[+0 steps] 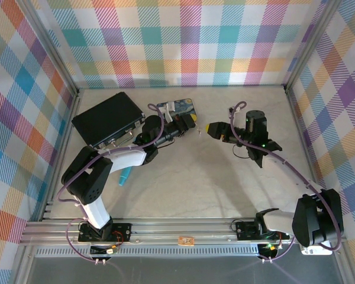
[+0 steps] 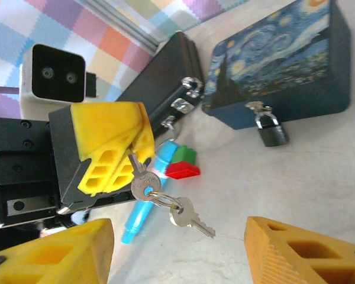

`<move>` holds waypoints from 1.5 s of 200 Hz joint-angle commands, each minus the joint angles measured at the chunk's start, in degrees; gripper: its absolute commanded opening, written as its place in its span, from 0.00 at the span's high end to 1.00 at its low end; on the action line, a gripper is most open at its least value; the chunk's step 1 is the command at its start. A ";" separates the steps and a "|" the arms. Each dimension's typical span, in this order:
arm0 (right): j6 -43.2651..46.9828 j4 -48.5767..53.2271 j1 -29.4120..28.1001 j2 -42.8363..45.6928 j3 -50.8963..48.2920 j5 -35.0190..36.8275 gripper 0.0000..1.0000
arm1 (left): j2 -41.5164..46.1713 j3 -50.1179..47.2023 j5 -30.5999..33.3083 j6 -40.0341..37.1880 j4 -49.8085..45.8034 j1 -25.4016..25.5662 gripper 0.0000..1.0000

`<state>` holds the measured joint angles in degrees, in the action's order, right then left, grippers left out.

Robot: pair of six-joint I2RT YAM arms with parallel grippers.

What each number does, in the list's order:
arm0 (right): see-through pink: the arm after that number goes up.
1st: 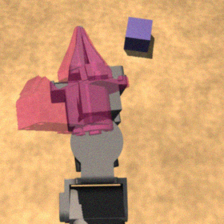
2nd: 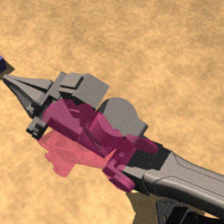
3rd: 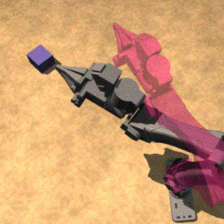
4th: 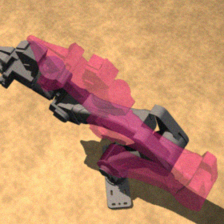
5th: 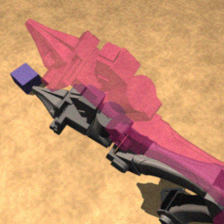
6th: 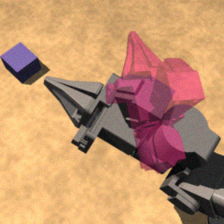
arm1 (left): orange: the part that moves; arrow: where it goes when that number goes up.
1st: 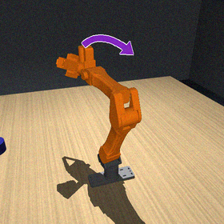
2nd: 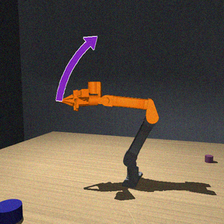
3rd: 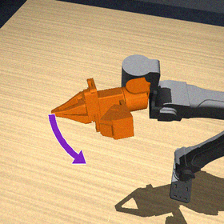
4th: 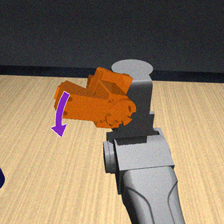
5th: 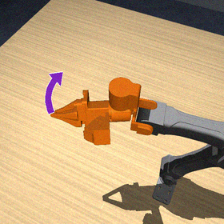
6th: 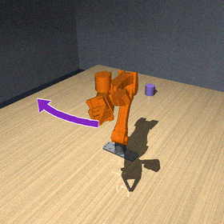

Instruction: Unlock a padlock with a key

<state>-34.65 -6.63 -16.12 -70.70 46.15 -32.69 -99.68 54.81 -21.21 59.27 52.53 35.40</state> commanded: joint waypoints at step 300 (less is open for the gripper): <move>-19.74 -38.36 -2.16 -11.48 -6.45 -11.35 0.77 | 2.28 -0.22 -2.71 -1.00 7.13 -0.25 1.00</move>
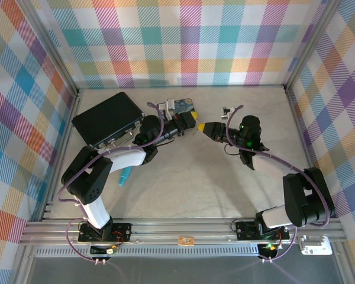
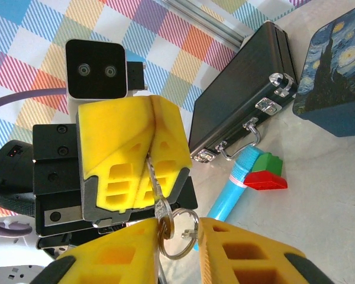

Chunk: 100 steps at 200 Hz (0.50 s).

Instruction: Unlock a padlock with a key

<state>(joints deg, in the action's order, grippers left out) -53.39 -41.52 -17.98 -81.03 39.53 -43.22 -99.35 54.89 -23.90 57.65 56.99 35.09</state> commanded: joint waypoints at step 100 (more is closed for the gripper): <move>-1.85 -5.25 -0.30 -1.76 1.08 -0.21 0.79 | 1.72 -1.49 0.61 1.36 3.46 1.03 1.00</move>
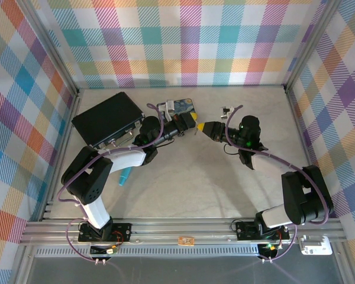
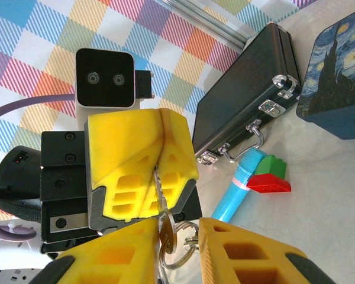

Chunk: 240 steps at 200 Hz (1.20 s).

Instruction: Unlock a padlock with a key

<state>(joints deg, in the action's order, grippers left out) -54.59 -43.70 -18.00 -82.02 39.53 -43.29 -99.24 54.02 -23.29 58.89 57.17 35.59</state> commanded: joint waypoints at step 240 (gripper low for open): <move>-5.13 -10.11 -0.28 -4.42 1.78 -0.73 0.84 | 0.38 -2.42 1.58 2.37 6.06 2.64 1.00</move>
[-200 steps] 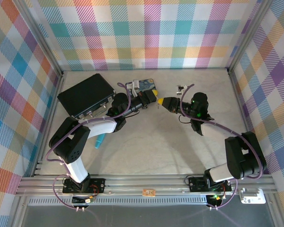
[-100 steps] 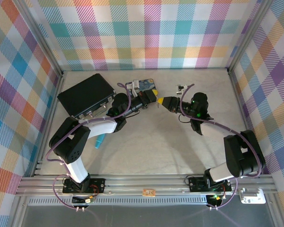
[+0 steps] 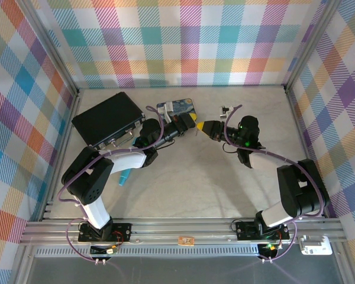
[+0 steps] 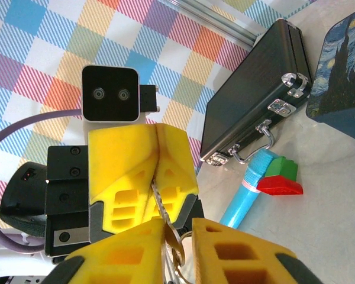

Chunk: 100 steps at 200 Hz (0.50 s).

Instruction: Unlock a padlock with a key

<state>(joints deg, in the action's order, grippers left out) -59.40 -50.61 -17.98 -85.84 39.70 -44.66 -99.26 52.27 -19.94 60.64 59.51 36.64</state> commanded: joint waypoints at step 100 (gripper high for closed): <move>-0.23 -2.74 -0.63 -1.15 1.39 0.26 0.85 | 0.95 -0.78 -1.31 0.79 3.60 1.76 1.00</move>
<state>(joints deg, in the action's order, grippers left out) -59.55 -51.70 -18.09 -86.06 39.77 -44.56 -99.26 51.77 -19.88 60.86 59.90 37.47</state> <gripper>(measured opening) 0.174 0.062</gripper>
